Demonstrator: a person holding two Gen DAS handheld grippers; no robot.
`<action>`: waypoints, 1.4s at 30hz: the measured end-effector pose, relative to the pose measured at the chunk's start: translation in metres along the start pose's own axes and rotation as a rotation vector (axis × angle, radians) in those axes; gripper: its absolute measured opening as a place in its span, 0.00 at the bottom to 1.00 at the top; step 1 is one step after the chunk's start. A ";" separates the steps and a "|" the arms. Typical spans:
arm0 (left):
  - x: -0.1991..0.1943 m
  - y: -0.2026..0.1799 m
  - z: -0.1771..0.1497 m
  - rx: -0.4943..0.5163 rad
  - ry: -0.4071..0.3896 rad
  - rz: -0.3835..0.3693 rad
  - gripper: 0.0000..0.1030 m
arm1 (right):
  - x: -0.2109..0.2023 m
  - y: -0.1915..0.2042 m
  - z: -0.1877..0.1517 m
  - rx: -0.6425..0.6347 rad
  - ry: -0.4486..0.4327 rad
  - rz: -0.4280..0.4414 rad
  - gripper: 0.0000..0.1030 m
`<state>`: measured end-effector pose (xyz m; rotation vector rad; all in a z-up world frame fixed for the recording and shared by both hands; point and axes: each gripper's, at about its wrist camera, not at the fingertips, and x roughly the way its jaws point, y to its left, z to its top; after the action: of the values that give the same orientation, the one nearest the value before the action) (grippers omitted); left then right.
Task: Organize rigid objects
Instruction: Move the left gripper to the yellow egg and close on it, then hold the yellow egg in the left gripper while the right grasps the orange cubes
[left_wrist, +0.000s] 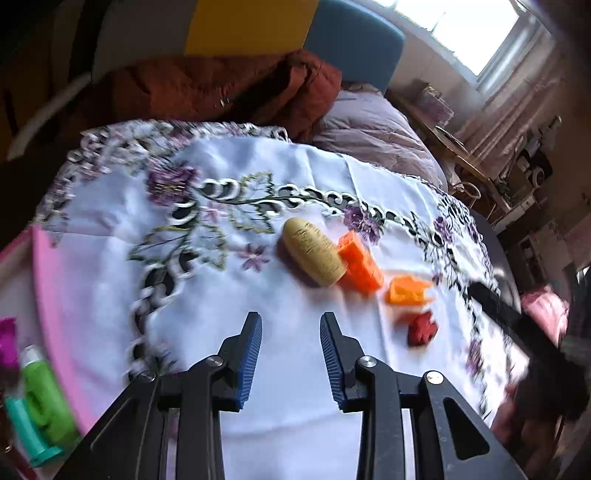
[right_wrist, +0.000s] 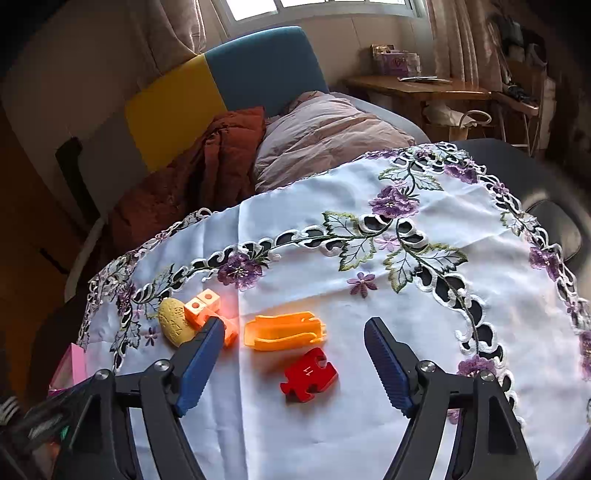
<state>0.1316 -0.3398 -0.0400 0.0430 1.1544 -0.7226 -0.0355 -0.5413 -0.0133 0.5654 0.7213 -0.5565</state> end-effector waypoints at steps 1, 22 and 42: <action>0.010 -0.001 0.008 -0.029 0.018 -0.005 0.32 | 0.001 0.000 0.000 0.004 0.005 0.004 0.77; 0.104 -0.038 0.073 -0.056 0.141 0.076 0.39 | 0.002 -0.009 0.004 0.086 0.051 0.094 0.79; 0.044 -0.037 -0.011 0.241 0.051 0.100 0.42 | 0.002 -0.014 0.004 0.093 0.049 0.076 0.79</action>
<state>0.1117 -0.3855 -0.0697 0.3218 1.1008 -0.7720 -0.0411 -0.5543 -0.0161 0.6925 0.7200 -0.5090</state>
